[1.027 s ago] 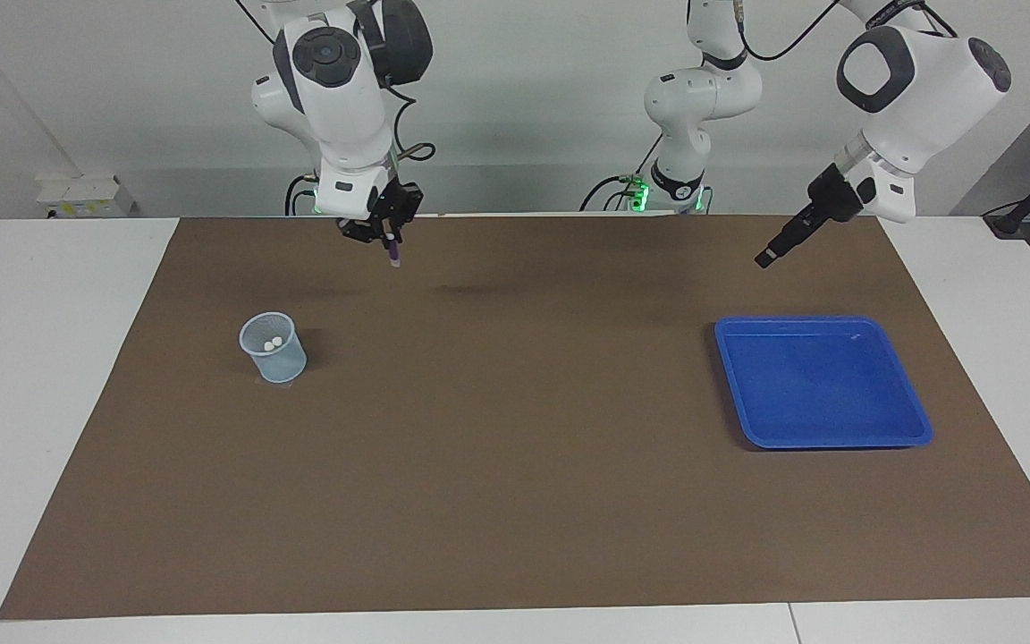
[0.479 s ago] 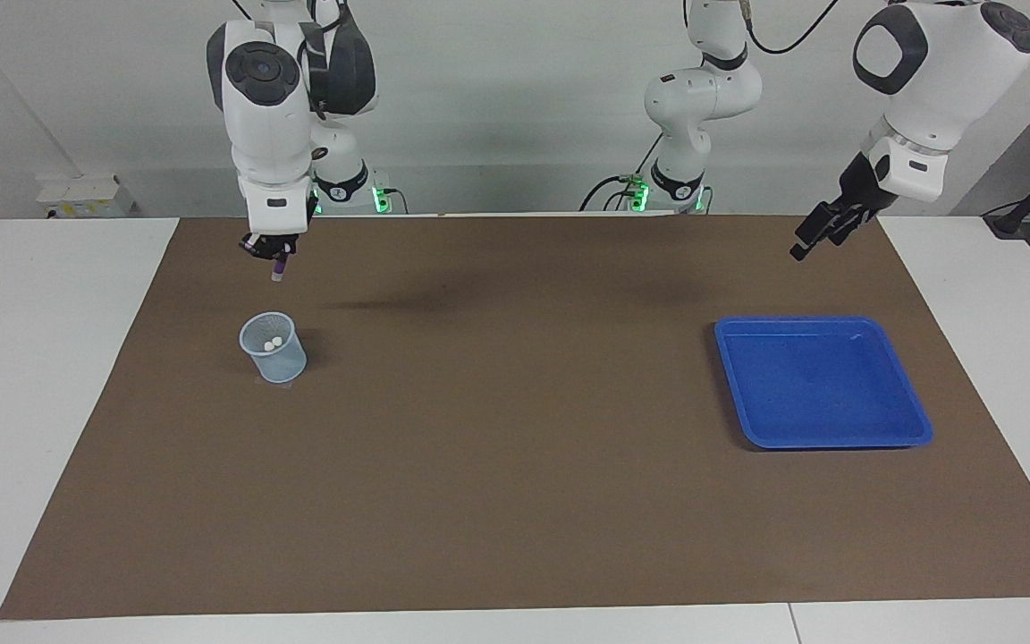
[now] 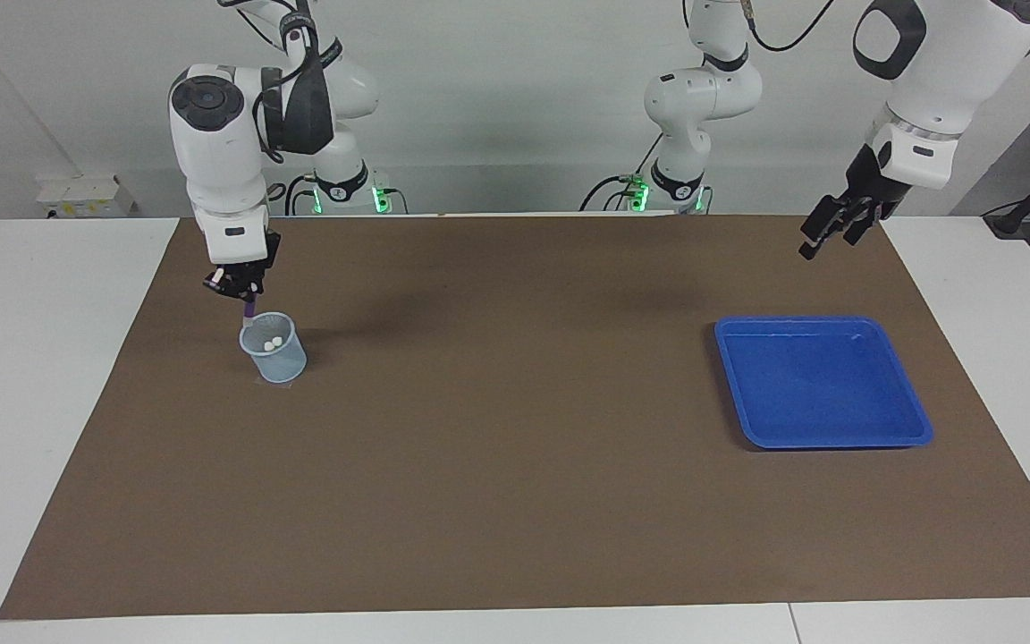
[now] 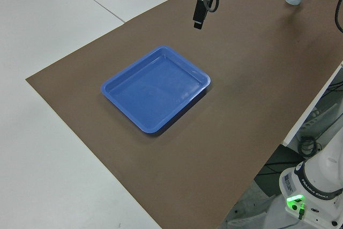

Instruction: Transfer and insert pens with both arms

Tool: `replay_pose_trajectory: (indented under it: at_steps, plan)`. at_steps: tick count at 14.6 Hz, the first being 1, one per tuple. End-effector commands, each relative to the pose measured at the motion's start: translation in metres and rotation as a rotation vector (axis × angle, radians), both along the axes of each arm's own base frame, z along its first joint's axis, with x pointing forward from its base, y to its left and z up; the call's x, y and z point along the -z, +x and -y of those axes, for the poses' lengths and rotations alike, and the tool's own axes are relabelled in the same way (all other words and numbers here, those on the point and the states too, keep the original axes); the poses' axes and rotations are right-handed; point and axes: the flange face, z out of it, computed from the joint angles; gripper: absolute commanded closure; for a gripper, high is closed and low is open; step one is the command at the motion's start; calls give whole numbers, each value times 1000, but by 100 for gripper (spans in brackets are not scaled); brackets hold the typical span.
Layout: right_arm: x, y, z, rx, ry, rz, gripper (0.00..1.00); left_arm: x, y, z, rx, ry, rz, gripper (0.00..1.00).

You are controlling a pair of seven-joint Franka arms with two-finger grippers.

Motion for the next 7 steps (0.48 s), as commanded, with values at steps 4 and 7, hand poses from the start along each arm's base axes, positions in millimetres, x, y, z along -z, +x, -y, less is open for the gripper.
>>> replay_pose_trajectory:
  at_steps: [4, 7]
  plan:
    - [36, -17, -6, 20, 49, 58, 100, -54, 21, 10, 53, 19, -9, 0]
    - [50, -23, 9, 60, 54, 31, 100, -73, 16, 9, 55, 32, -17, 0]
